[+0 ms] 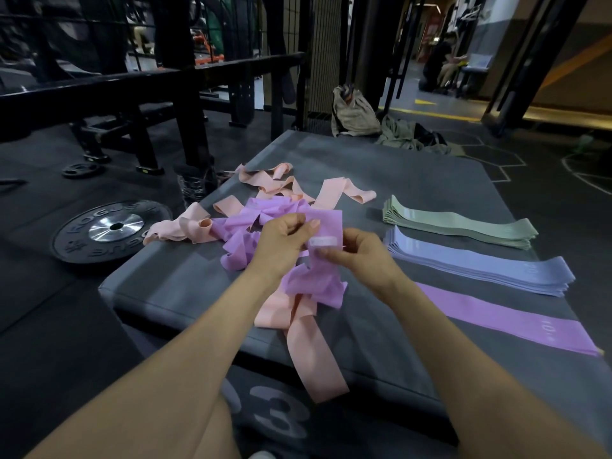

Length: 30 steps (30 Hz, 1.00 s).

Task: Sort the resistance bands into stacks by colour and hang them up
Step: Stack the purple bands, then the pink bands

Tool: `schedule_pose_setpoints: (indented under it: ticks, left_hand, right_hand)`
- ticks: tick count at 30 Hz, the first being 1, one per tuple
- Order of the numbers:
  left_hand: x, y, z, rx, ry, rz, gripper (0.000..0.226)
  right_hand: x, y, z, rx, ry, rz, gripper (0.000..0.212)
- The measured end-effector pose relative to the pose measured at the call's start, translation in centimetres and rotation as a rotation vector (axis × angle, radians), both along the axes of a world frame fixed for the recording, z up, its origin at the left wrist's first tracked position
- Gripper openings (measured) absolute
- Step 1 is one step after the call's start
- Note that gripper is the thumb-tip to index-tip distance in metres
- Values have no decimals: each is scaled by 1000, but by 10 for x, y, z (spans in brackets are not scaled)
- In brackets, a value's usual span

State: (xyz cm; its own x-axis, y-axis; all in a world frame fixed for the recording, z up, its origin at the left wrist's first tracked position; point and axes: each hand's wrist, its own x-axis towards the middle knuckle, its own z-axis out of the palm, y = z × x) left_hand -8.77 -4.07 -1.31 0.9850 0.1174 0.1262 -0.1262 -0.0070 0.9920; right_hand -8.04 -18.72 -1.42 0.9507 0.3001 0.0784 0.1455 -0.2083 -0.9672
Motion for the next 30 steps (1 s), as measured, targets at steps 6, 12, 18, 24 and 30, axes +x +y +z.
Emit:
schedule_pose_setpoints:
  ticks: [6,12,18,24,30]
  left_hand:
    - [0,2,0,-129,14,12,16]
    - [0,-5,4,-275,-12,67,9]
    - [5,-1,12,-502,-46,203,20]
    - [9,6,9,-651,-34,342,20]
    - [15,17,4,-697,-30,502,22]
  right_hand:
    - [2,-3,-2,-44,-11,-57,11]
    - [0,-6,1,4,-16,-67,6]
    - [-3,-12,1,-111,49,127,19]
    - [-2,-32,12,139,97,80,23]
    - [-8,-58,15,-86,113,60,19]
